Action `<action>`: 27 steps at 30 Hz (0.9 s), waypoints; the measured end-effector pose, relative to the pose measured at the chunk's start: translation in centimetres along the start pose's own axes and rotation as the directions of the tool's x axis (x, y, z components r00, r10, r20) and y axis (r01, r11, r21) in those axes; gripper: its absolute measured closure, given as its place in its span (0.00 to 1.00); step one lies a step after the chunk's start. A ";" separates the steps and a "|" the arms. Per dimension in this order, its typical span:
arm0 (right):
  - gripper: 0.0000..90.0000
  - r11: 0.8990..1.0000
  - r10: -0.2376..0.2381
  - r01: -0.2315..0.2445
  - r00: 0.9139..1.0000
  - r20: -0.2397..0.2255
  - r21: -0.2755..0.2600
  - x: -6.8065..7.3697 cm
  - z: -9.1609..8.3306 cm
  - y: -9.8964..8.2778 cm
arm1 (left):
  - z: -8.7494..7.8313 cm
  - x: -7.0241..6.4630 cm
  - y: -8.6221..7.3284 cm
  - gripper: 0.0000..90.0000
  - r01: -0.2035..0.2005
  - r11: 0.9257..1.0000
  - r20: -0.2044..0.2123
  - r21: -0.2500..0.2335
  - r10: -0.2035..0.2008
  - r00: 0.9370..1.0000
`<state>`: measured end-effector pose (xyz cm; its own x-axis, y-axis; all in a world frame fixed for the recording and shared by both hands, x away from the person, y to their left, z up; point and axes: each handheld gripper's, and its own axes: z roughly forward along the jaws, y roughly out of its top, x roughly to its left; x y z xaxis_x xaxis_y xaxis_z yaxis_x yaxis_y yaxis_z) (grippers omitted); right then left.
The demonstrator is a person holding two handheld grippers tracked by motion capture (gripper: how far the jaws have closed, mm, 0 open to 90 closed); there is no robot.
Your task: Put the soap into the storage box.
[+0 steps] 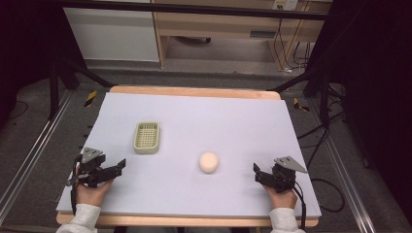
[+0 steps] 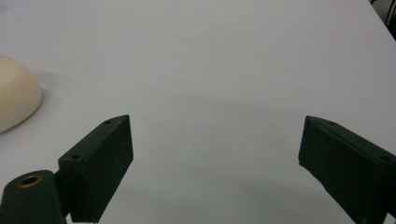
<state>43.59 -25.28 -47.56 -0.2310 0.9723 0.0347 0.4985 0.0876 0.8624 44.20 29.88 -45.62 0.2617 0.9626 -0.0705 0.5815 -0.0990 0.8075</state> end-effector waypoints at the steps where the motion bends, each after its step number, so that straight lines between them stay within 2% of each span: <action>1: 0.12 1.000 0.001 -0.001 1.000 0.000 0.006 0.0 0.0 0.0 | -0.1 -0.2 0.0 0.23 -0.003 1.000 0.000 -0.005 0.003 1.000; 14: 0.10 1.000 0.000 -0.001 1.000 0.011 0.013 -0.4 0.1 -0.2 | -0.4 -1.4 0.3 0.24 -0.036 0.999 0.013 -0.016 0.037 0.999; 27: 0.08 1.000 0.006 -0.006 1.000 0.011 0.018 -0.4 0.2 -0.4 | -0.3 -3.2 0.6 0.24 -0.077 0.997 0.043 -0.020 0.077 0.996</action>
<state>43.65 -25.67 -48.05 -0.2191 0.9751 0.0340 0.5149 0.0859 0.8529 43.46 26.79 -44.73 0.3391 0.9402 -0.0333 0.5446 -0.1674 0.8218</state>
